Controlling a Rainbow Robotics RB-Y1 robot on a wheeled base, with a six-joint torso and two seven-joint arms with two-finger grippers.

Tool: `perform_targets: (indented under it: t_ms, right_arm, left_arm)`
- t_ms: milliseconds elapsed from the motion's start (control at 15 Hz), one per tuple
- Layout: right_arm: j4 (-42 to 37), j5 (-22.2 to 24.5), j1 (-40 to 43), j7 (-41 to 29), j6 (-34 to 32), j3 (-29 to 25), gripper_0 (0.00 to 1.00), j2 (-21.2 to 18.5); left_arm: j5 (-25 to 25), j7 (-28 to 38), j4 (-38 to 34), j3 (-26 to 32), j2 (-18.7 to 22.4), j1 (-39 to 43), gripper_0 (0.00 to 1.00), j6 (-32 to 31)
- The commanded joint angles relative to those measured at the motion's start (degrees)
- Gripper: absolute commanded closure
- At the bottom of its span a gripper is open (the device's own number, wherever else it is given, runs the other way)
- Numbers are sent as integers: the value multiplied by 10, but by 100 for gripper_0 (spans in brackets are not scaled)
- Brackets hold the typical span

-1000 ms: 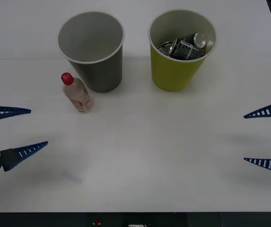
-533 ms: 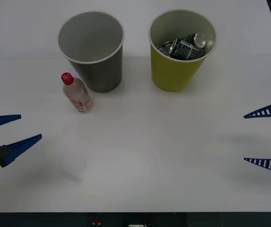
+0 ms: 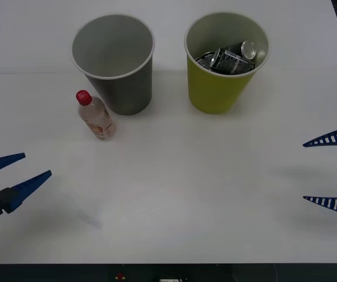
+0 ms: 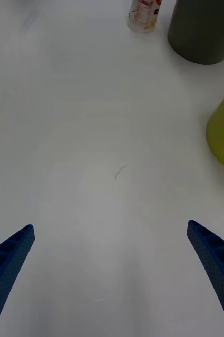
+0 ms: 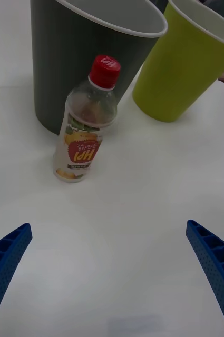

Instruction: Put the can into the green bin and the plastic bottle into the gray bin

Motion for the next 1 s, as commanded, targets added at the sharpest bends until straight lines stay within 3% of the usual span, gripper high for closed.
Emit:
perform_targets:
  t_ms: [67, 467, 533, 733, 1000]
  right_arm:
    - [0, 0, 0, 0, 0, 0, 0, 0]
    - [0, 0, 0, 0, 0, 0, 0, 0]
    - [0, 0, 0, 0, 0, 0, 0, 0]
    - [0, 0, 0, 0, 0, 0, 0, 0]
    - [0, 0, 0, 0, 0, 0, 0, 0]
  left_arm:
    - [86, -90, 40, -55, 0, -33, 0, -31]
    - [271, -270, 141, -210, -1, -134, 0, -131]
    - [321, -316, 149, -251, 0, -155, 0, -145]
    - [438, -435, 155, -339, 0, -210, 0, -159]
    - [541, -535, 157, -443, -7, -297, 0, -172]
